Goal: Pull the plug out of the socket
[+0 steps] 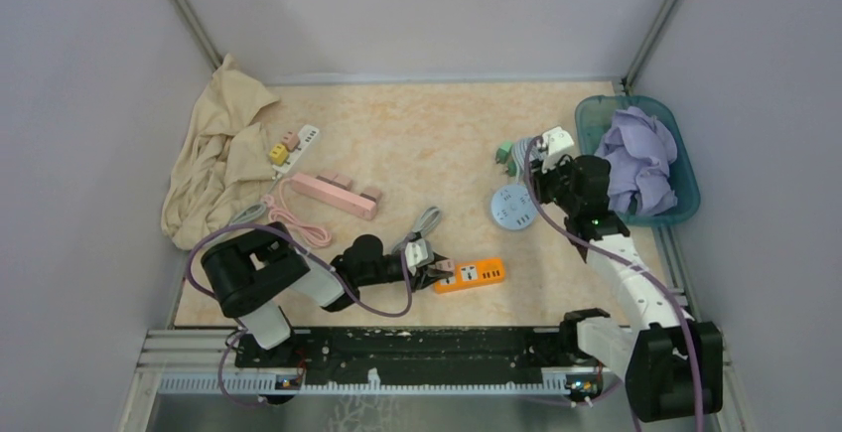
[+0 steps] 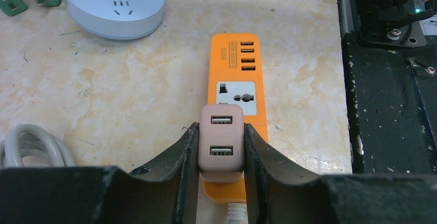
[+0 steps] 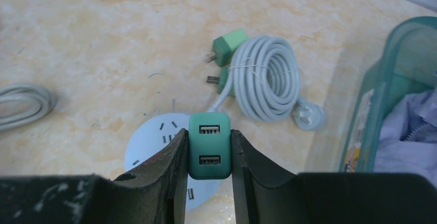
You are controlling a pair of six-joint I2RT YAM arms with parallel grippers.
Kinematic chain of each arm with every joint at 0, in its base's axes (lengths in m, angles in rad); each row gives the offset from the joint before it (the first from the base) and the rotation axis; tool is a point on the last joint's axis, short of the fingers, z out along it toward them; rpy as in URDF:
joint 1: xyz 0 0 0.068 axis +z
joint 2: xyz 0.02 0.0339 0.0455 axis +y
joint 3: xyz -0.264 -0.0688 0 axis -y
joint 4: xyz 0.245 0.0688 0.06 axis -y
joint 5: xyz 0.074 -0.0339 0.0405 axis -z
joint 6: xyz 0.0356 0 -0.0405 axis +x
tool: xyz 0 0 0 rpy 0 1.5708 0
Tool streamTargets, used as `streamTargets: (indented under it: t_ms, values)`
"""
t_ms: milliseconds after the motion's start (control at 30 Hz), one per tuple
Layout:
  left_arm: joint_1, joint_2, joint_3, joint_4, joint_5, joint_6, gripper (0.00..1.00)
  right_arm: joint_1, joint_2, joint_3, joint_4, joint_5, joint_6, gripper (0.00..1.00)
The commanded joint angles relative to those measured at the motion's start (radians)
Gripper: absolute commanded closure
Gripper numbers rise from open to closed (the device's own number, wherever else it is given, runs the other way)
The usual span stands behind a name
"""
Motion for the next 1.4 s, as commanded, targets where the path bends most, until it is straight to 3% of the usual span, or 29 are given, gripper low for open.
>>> streamTargets:
  t_ms: [0, 167, 533, 667, 833, 933, 1233, 1367]
  values:
    - [0.001, -0.001, -0.009, -0.116, 0.019, -0.037, 0.99, -0.009, 0.018, 0.007, 0.141, 0.228, 0.122, 0.99]
    - [0.001, -0.008, -0.014, -0.124, 0.017, -0.035, 0.99, -0.009, 0.078, 0.009, 0.155, 0.353, 0.141, 0.93]
    - [0.001, -0.005, -0.006, -0.128, 0.019, -0.035, 0.99, -0.020, 0.260, 0.041, 0.122, 0.412, 0.107, 0.92]
    - [0.001, 0.001, 0.003, -0.131, 0.025, -0.035, 0.99, -0.021, 0.309, 0.052, 0.116, 0.437, 0.094, 0.78]
    - [0.001, 0.001, 0.008, -0.134, 0.027, -0.035, 0.98, -0.021, 0.329, 0.054, 0.114, 0.439, 0.086, 0.53]
    - [0.001, -0.002, 0.010, -0.144, 0.027, -0.035, 0.98, -0.021, 0.331, 0.058, 0.109, 0.430, 0.083, 0.45]
    - [0.001, -0.003, 0.021, -0.162, 0.034, -0.042, 0.95, -0.029, 0.211, 0.049, 0.099, 0.363, 0.063, 0.39]
    - [0.001, -0.001, 0.033, -0.180, 0.042, -0.042, 0.90, -0.030, 0.150, 0.065, 0.000, 0.150, -0.011, 0.37]
